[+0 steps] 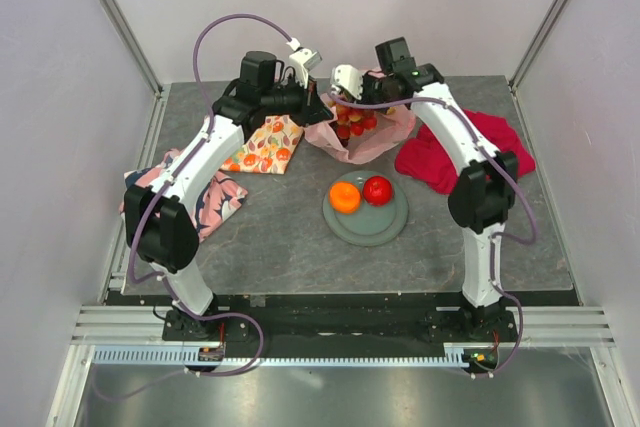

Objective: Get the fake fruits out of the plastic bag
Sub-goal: Take out the fake fruit from the plastic bag, then place the fake fruit on the plate.

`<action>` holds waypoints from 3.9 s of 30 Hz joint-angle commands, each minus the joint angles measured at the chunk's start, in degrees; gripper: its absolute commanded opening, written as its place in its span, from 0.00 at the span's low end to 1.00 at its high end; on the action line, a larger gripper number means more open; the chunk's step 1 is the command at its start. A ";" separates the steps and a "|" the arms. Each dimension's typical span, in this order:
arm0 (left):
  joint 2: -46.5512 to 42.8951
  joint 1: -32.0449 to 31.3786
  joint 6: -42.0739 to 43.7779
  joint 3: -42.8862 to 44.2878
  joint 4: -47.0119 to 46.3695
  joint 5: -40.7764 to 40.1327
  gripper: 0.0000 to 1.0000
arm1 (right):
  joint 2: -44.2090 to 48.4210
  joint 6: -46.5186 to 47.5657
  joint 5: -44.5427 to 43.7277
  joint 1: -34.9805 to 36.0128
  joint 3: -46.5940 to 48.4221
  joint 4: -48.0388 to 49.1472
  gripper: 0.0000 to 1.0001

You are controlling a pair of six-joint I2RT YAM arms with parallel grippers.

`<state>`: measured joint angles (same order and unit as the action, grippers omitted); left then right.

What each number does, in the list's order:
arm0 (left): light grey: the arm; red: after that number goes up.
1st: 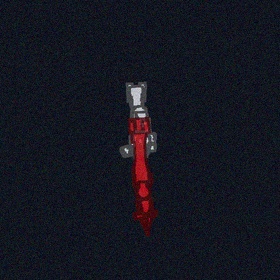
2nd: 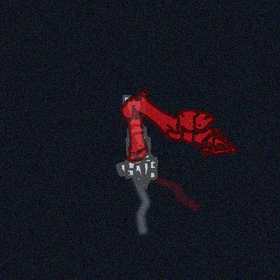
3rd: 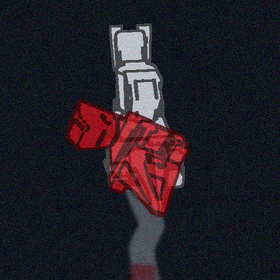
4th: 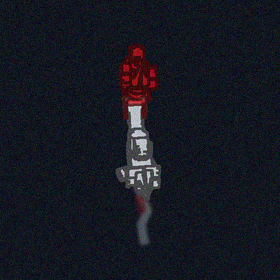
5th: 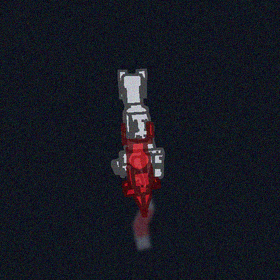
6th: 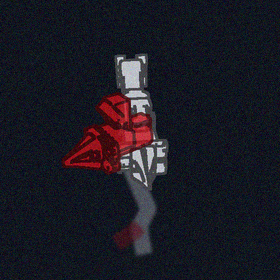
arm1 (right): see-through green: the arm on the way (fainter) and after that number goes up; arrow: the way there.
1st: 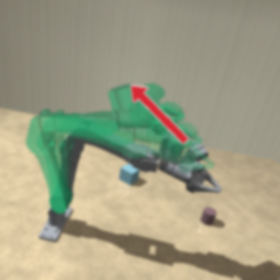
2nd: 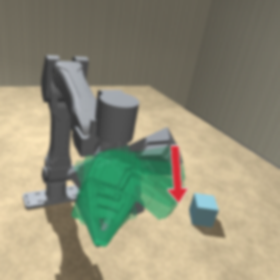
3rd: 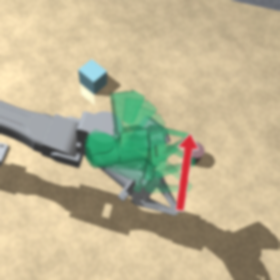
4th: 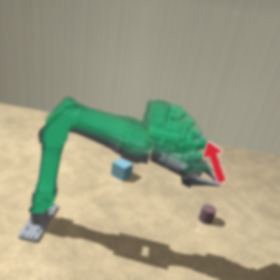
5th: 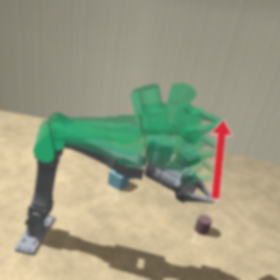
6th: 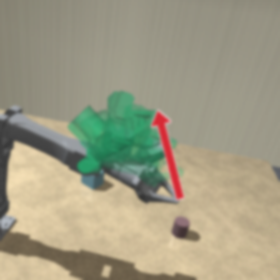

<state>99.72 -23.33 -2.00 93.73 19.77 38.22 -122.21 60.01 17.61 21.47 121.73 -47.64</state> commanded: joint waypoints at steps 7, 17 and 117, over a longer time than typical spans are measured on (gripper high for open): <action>4.34 1.09 -0.11 6.02 -2.54 -6.48 0.02 | 15.68 -15.00 7.10 0.59 -0.35 -9.49 0.13; 5.04 2.06 -1.69 8.75 -3.42 -6.58 0.02 | 36.77 -14.83 7.35 2.07 -15.36 -14.23 0.12; -5.06 -1.45 -2.83 -1.80 -3.51 0.54 0.02 | 40.95 -32.41 -10.14 9.21 -43.43 23.17 0.68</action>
<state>99.02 -24.51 -2.52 92.31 17.87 35.18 -74.32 31.86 12.60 33.17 78.30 -32.18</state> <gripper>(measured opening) 0.022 0.736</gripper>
